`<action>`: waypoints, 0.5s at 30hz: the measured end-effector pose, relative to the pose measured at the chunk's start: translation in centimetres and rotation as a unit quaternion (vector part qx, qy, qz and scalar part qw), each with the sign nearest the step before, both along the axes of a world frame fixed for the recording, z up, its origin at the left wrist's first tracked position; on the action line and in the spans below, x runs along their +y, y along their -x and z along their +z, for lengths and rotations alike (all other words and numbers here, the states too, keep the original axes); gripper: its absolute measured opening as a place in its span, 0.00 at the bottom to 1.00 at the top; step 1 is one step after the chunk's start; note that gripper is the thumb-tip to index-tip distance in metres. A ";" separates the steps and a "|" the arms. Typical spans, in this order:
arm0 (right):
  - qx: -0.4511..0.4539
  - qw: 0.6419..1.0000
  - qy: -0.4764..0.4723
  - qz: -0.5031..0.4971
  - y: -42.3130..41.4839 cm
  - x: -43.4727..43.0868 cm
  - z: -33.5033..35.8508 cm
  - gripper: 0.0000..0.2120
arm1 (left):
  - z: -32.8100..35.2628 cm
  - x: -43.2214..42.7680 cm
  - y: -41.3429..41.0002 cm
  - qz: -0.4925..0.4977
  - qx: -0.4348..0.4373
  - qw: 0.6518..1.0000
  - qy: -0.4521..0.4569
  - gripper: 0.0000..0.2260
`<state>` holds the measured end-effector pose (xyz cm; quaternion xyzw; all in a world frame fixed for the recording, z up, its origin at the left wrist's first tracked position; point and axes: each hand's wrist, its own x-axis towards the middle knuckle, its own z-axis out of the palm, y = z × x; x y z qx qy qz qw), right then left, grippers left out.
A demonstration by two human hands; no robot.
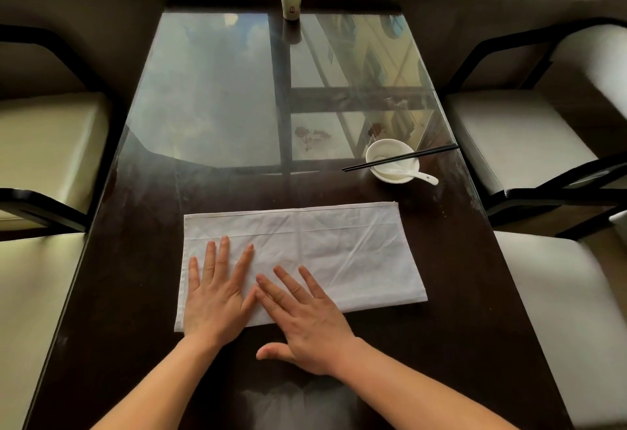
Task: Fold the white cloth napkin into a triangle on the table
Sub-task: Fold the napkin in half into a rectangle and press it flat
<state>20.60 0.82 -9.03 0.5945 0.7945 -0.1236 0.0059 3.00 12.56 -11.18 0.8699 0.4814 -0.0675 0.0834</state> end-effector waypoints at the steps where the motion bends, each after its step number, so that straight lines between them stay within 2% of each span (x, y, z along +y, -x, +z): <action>1: 0.001 1.000 0.000 0.003 0.1 -0.2 0.0 0.43 | 0.2 0.0 -0.1 0.001 -0.003 1.000 -0.001 0.35; 5: -0.012 1.000 0.014 -0.018 -1.0 -1.4 -0.1 0.43 | 0.6 -1.5 0.6 0.012 -0.041 0.999 -0.006 0.34; 9: -0.020 0.996 0.055 -0.073 -4.3 -4.5 -0.5 0.45 | -0.1 -3.2 2.0 0.031 0.013 0.999 0.015 0.34; 15: -0.070 0.972 0.097 -0.204 -10.7 -10.0 -0.5 0.47 | -0.1 -3.1 2.0 0.031 0.006 0.999 0.017 0.34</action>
